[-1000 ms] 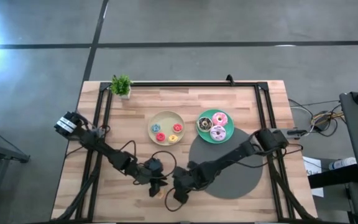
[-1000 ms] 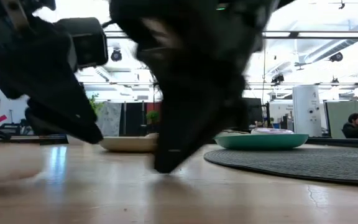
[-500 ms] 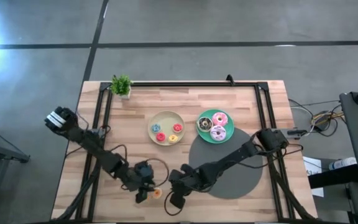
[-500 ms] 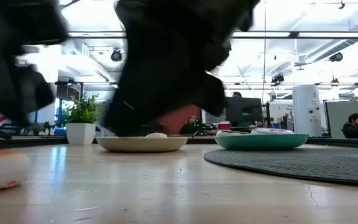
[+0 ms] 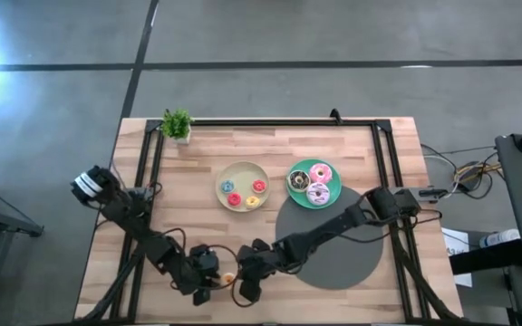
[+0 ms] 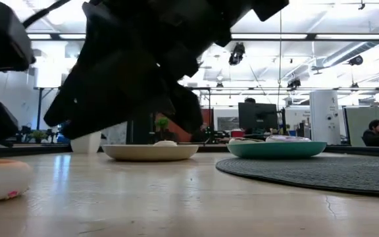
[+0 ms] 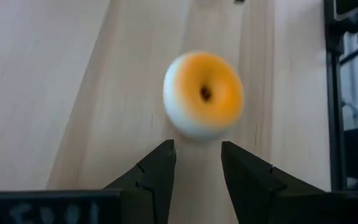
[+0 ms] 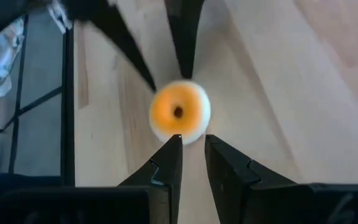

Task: Pick & Place donuts
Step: Put the small white donut on the white plate

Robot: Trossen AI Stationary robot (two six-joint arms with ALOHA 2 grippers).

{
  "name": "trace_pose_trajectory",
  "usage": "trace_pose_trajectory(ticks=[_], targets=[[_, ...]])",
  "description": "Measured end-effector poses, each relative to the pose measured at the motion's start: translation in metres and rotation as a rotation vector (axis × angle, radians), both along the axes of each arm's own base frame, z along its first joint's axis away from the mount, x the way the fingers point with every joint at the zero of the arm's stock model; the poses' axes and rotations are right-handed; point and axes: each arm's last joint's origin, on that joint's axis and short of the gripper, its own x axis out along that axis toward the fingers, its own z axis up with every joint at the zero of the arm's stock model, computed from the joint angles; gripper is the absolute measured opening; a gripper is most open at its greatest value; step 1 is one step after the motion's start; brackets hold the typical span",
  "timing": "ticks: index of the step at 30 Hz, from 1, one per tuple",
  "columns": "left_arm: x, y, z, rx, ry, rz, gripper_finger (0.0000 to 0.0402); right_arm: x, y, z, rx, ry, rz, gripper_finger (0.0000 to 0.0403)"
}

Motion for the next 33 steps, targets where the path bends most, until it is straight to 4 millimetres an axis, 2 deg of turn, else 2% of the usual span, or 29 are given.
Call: trace_pose_trajectory(ticks=[10, 21, 33], targets=[[0.020, 0.006, -0.007, -0.021, -0.070, 0.030, 0.0117, -0.002, -0.003, -0.004, -0.009, 0.021, -0.004, 0.0064], [0.030, 0.014, -0.005, -0.006, -0.120, 0.068, 0.0117, -0.007, -0.002, -0.011, -0.007, 0.068, -0.010, 0.0064], [0.048, 0.020, 0.007, -0.056, -0.222, 0.136, 0.0117, -0.015, -0.001, -0.025, -0.041, 0.182, 0.005, 0.0063]])
